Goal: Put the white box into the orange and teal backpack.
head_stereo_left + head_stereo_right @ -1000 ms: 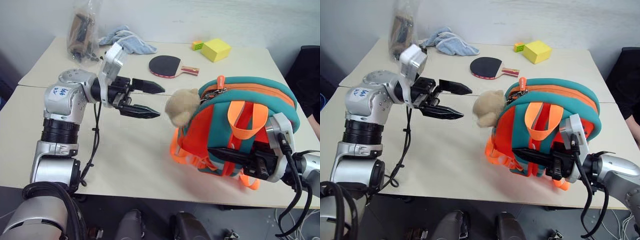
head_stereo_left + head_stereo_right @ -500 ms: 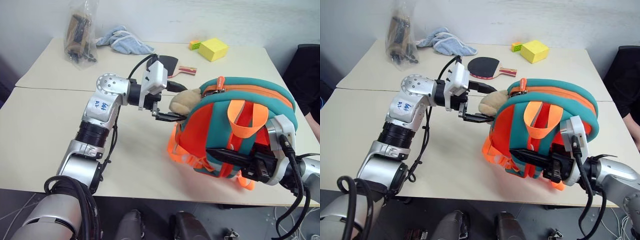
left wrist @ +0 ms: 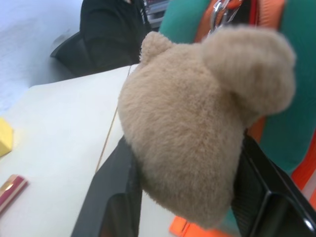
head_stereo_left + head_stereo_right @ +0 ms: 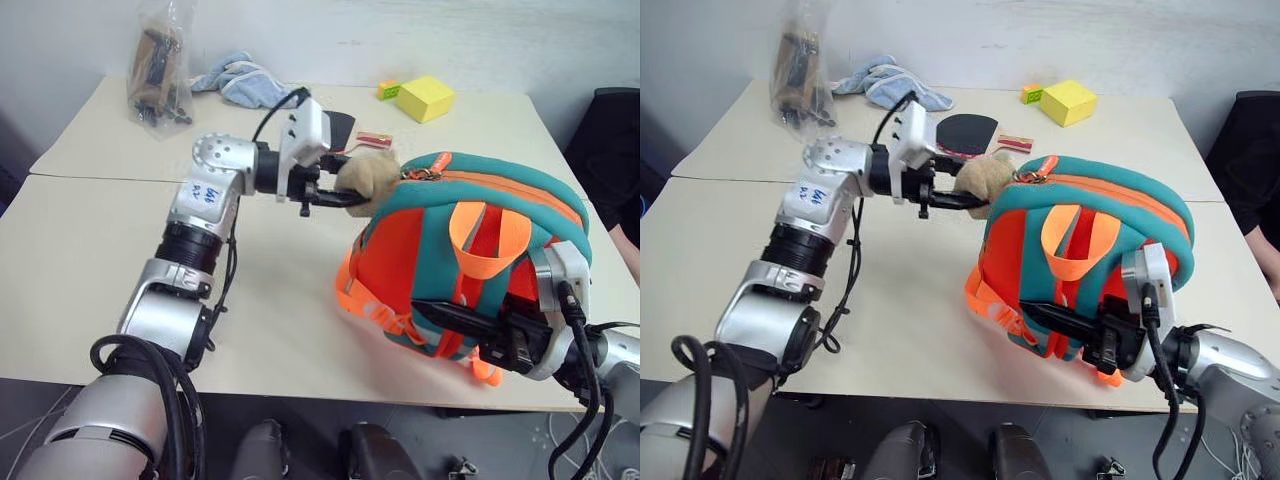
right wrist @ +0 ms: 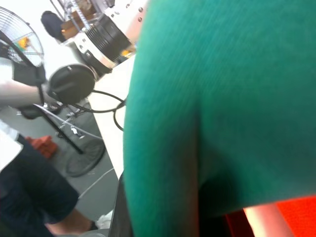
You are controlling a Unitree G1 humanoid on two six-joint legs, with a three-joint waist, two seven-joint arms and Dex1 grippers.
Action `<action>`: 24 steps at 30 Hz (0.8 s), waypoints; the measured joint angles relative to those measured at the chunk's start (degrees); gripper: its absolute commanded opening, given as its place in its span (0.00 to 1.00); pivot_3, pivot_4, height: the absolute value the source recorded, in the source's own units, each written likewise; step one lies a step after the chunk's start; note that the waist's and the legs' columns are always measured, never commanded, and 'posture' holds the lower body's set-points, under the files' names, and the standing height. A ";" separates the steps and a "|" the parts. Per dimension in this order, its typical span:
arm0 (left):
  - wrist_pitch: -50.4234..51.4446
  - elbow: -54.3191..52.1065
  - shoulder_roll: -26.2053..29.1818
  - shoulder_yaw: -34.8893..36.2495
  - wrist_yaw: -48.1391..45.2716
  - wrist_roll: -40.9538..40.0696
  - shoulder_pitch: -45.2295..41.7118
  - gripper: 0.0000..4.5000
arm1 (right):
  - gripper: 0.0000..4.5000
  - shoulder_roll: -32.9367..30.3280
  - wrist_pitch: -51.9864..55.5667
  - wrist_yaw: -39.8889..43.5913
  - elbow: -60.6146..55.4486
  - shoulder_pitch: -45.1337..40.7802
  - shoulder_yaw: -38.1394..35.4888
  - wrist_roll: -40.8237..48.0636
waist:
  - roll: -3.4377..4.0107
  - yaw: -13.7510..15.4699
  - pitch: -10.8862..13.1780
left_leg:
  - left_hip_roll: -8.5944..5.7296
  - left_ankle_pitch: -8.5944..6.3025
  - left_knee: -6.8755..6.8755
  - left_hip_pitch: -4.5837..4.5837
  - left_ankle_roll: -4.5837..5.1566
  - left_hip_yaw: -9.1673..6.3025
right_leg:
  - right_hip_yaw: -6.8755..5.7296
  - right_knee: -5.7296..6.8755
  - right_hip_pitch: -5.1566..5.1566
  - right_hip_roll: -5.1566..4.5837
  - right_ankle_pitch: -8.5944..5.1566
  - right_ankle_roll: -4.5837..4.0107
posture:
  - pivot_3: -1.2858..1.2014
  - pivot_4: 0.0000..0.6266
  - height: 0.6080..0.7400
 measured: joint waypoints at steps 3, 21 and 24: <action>-4.21 6.89 1.76 -0.16 -0.11 2.48 -1.66 0.38 | 0.00 0.82 -1.67 -0.74 -0.90 0.71 -0.13 -1.96 | 0.00 0.04 0.00 | -0.01 0.00 0.02 0.01 0.00 0.00 | 0.00 0.02 0.01 -0.02 0.00 0.00 | 0.52 0.24 1.00; -21.00 14.16 -1.55 -4.83 3.04 12.99 11.64 0.38 | 0.00 2.40 -7.07 1.07 -1.67 4.86 0.11 -14.15 | -0.01 0.12 0.00 | -0.02 0.02 0.03 0.01 -0.03 0.00 | -0.02 0.15 -0.07 -0.10 0.00 0.00 | 0.52 0.24 1.00; -18.07 6.00 -1.87 -4.37 2.13 11.34 16.47 0.38 | 0.00 2.40 -8.20 0.66 -1.25 4.22 1.15 -20.04 | 0.00 0.08 -0.03 | -0.03 0.02 0.03 0.03 -0.03 0.00 | -0.02 0.16 -0.06 -0.11 0.00 -0.01 | 0.52 0.24 1.00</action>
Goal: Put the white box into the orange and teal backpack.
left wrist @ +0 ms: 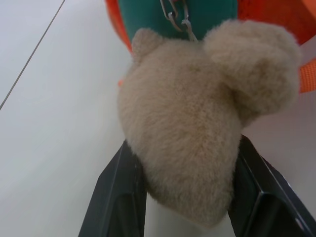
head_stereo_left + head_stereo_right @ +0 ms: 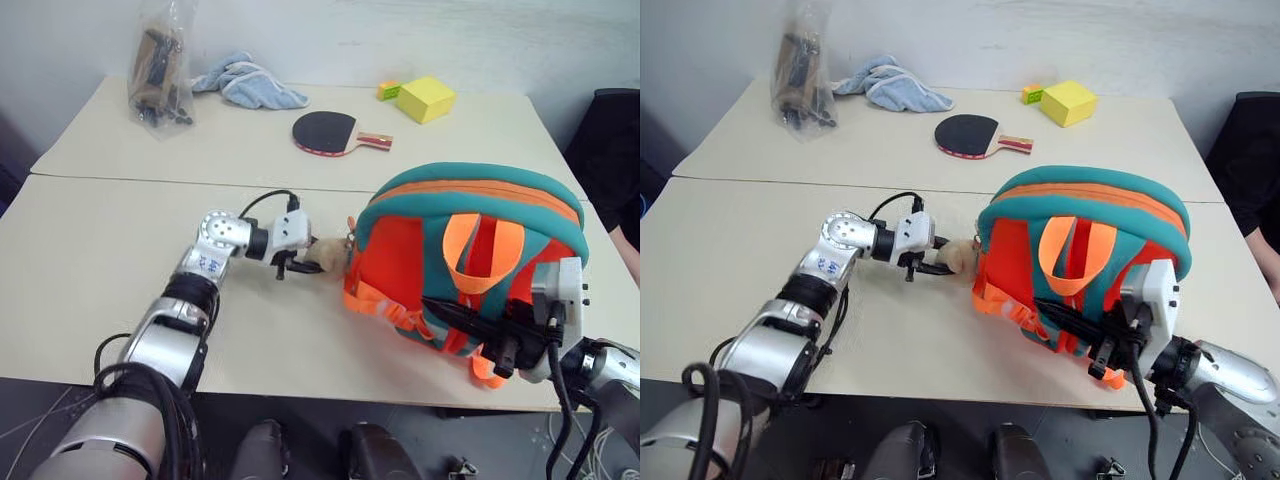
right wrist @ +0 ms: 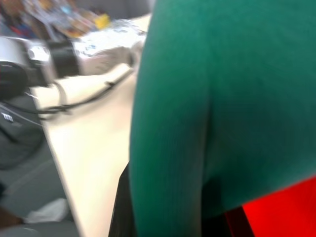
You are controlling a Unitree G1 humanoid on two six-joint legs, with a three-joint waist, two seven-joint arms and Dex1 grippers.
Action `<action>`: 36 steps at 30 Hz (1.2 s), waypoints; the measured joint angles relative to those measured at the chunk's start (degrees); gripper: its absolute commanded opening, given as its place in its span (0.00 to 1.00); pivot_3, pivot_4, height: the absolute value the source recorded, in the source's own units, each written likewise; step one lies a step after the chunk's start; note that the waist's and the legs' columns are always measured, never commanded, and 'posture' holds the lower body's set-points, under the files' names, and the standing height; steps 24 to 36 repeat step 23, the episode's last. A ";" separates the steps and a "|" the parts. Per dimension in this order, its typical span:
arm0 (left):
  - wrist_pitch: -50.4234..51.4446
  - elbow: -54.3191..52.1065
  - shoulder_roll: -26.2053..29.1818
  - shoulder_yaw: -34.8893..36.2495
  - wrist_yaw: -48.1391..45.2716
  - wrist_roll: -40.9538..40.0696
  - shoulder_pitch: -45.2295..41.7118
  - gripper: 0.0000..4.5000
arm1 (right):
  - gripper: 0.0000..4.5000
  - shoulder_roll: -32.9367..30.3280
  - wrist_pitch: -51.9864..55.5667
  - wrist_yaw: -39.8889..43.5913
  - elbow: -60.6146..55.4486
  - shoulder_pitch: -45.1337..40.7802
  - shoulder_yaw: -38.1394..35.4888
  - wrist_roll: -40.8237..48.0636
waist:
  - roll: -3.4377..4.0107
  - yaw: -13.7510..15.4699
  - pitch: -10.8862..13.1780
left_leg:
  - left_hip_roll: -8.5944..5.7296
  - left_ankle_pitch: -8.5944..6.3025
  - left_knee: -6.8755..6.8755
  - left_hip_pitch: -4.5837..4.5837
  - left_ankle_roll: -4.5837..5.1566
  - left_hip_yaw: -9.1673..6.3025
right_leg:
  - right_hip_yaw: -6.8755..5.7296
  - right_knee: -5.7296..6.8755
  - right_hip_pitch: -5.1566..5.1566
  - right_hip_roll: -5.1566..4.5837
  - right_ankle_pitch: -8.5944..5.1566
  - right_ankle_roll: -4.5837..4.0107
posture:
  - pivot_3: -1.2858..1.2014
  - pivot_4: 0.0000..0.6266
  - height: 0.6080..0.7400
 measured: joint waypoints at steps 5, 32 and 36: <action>10.99 -8.36 2.53 0.65 -3.08 -3.16 4.10 0.63 | 0.26 0.00 -0.90 0.62 1.05 1.39 0.80 -3.66 | 0.02 -0.04 -0.02 | 0.00 0.01 0.00 0.04 -0.02 0.00 | -0.01 0.02 0.04 0.03 0.00 0.00 | 0.52 0.24 1.00; 47.85 -25.04 29.51 16.88 -16.42 -24.72 10.04 1.00 | 0.95 -5.91 9.97 28.21 22.83 30.93 -53.90 9.48 | -0.01 -0.03 -0.02 | -0.14 -0.17 -0.83 1.02 0.33 -0.01 | -0.29 -0.82 1.17 -0.30 -0.02 -0.04 | 0.52 0.24 1.00; 47.85 -25.04 29.51 16.88 -16.42 -24.72 10.04 1.00 | 0.95 -5.91 9.97 28.21 22.83 30.93 -53.90 9.48 | -0.01 -0.03 -0.02 | -0.14 -0.17 -0.83 1.02 0.33 -0.01 | -0.29 -0.82 1.17 -0.30 -0.02 -0.04 | 0.52 0.24 1.00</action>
